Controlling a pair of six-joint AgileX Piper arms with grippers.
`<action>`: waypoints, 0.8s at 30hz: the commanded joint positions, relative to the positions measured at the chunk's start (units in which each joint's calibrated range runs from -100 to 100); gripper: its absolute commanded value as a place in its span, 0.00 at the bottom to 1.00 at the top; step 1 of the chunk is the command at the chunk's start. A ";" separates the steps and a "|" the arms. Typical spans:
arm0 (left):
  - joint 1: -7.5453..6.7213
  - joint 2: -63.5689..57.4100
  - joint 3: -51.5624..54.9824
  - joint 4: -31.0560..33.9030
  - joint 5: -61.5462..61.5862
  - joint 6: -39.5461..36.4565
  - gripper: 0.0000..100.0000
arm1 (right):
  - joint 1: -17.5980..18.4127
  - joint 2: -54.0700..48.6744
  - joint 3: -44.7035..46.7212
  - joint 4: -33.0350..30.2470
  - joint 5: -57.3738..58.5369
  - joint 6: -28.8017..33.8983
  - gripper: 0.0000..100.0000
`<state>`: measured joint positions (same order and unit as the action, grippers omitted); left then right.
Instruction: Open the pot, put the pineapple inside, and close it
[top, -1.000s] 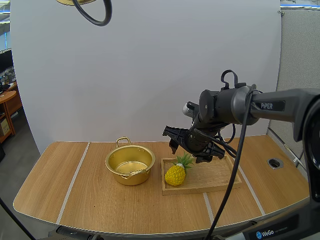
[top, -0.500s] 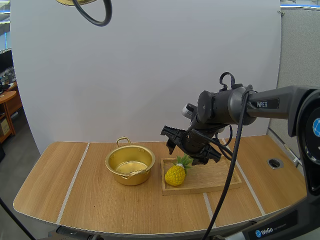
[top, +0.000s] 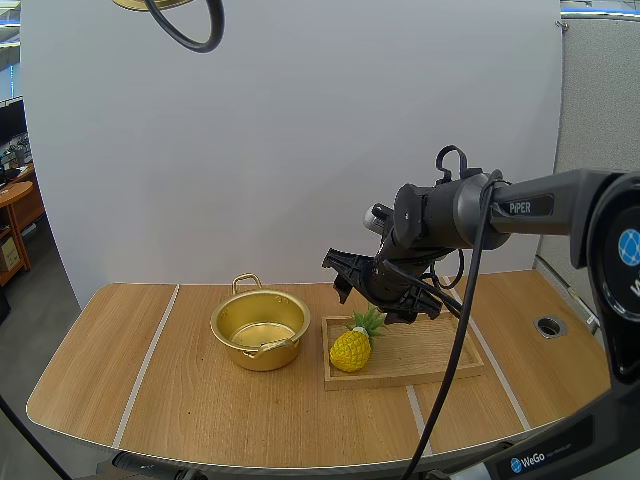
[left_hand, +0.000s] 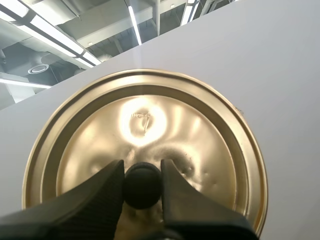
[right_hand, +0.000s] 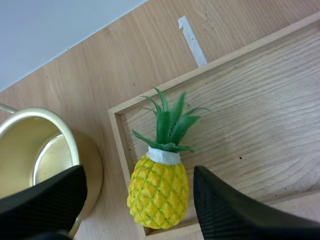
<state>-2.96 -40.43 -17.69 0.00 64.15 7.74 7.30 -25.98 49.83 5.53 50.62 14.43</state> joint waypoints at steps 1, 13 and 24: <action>-0.04 -0.31 -0.55 0.00 -1.89 -0.52 0.00 | 0.05 0.53 -0.34 -0.34 -1.17 1.06 1.00; -0.04 -0.31 -0.55 0.00 -1.89 -0.52 0.00 | 2.53 6.67 -0.34 -5.53 -1.34 7.93 1.00; -0.04 -0.31 -0.55 0.00 -1.89 -0.52 0.00 | 3.07 11.32 -0.34 -8.55 -2.90 11.70 1.00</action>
<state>-2.96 -40.43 -17.69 0.00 64.15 7.74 10.22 -15.18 49.79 -2.16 49.27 25.31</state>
